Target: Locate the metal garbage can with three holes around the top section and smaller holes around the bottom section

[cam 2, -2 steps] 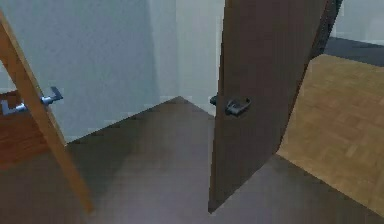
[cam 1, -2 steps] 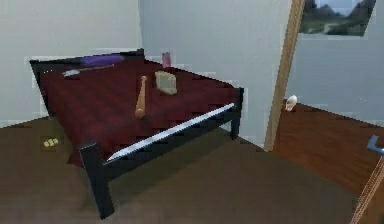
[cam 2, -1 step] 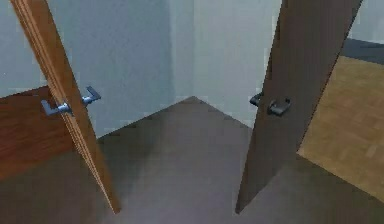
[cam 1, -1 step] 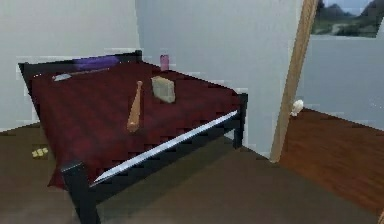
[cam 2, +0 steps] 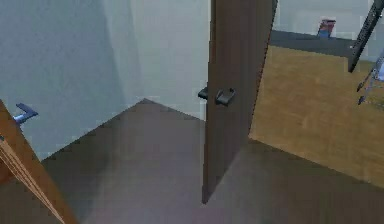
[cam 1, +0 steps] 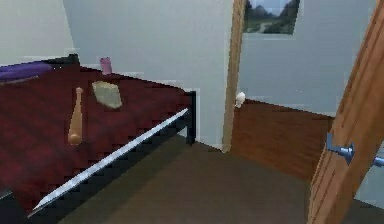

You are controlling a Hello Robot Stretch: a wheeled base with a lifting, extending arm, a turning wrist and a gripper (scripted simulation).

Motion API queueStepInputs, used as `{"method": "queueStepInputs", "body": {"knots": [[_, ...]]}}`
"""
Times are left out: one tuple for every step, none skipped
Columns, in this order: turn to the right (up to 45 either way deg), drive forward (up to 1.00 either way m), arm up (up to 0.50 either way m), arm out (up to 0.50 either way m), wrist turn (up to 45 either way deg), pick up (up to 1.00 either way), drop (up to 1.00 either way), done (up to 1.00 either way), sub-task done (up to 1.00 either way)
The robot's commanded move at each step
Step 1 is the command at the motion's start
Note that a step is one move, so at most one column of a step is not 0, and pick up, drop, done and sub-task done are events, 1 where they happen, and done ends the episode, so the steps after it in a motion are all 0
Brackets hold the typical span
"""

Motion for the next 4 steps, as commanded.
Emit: {"method": "queueStepInputs", "body": {"knots": [[0.0,0.85,0.00,0.00,0.0,0.00,0.00,0.00,0.00],[33.0,0.00,0.00,0.00,0.0,0.00,0.00,0.00,0.00],[0.0,1.00,0.00,0.00,0.0,0.00,0.00,0.00,0.00],[15.0,0.00,0.00,0.00,0.0,0.00,0.00,0.00,0.00]]}}
